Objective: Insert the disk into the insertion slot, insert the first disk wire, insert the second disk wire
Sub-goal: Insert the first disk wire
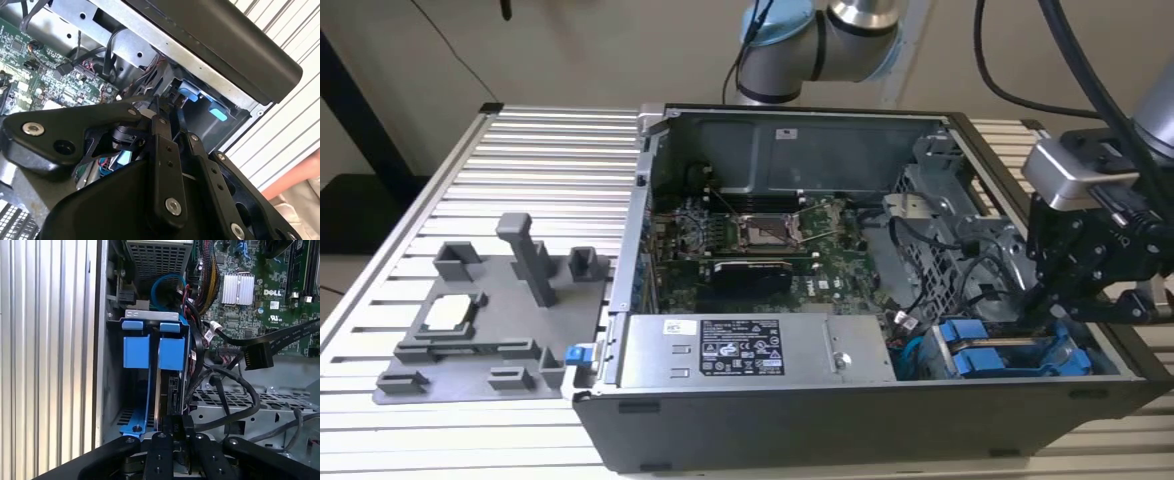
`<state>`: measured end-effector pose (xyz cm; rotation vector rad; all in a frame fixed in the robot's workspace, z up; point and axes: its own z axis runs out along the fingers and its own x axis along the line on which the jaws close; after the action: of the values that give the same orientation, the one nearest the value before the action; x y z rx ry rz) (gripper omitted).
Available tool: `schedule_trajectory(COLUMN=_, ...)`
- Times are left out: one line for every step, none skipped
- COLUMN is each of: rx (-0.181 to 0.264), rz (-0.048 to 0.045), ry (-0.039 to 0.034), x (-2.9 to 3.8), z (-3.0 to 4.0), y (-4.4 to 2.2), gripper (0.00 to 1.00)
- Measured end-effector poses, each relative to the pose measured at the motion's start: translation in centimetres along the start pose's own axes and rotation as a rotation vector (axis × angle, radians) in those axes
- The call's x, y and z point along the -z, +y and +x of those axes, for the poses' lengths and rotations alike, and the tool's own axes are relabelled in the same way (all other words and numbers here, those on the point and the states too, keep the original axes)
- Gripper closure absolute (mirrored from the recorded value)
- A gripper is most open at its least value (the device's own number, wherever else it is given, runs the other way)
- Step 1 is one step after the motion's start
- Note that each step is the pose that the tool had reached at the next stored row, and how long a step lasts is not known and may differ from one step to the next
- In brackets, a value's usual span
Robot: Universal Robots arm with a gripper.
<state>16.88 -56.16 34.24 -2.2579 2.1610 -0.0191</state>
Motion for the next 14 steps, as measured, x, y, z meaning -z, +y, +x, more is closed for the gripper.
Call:
schedule_trajectory(rx=-0.005, rz=0.0, ry=0.0001, x=-0.02, z=0.0, y=0.0, gripper=0.81)
schedule_trajectory(rx=-0.011, rz=-0.0001, ry=0.0001, x=-0.04, z=0.0, y=0.0, gripper=0.81)
schedule_trajectory(rx=-0.017, rz=-0.0001, ry=0.0003, x=-0.06, z=0.0, y=0.0, gripper=0.81)
schedule_trajectory(rx=-0.023, rz=-0.0001, ry=0.0004, x=-0.08, z=0.0, y=0.0, gripper=0.81)
schedule_trajectory(rx=-0.029, rz=-0.0001, ry=0.0005, x=-0.1, z=0.0, y=0.0, gripper=0.81)
schedule_trajectory(rx=-0.034, rz=-0.0002, ry=0.0006, x=-0.11, z=0.0, y=0.0, gripper=0.81)
schedule_trajectory(rx=-0.039, rz=-0.0003, ry=0.0008, x=-0.13, z=0.0, y=0.0, gripper=0.81)
schedule_trajectory(rx=-0.043, rz=-0.0004, ry=0.0008, x=-0.14, z=0.0, y=0.0, gripper=0.81)
schedule_trajectory(rx=-0.047, rz=-0.0007, ry=0.001, x=-0.15, z=0.0, y=0.0, gripper=0.81)
schedule_trajectory(rx=-0.051, rz=-0.001, ry=0.001, x=-0.17, z=0.0, y=0.0, gripper=0.81)
schedule_trajectory(rx=-0.054, rz=-0.0012, ry=0.0011, x=-0.19, z=0.0, y=0.0, gripper=0.81)
schedule_trajectory(rx=-0.057, rz=-0.0015, ry=0.001, x=-0.21, z=0.01, y=0.0, gripper=0.81)
schedule_trajectory(rx=-0.06, rz=-0.0018, ry=0.0007, x=-0.26, z=0.01, y=0.0, gripper=0.81)
schedule_trajectory(rx=-0.063, rz=-0.0022, ry=0.0009, x=-0.28, z=0.02, y=0.01, gripper=0.81)
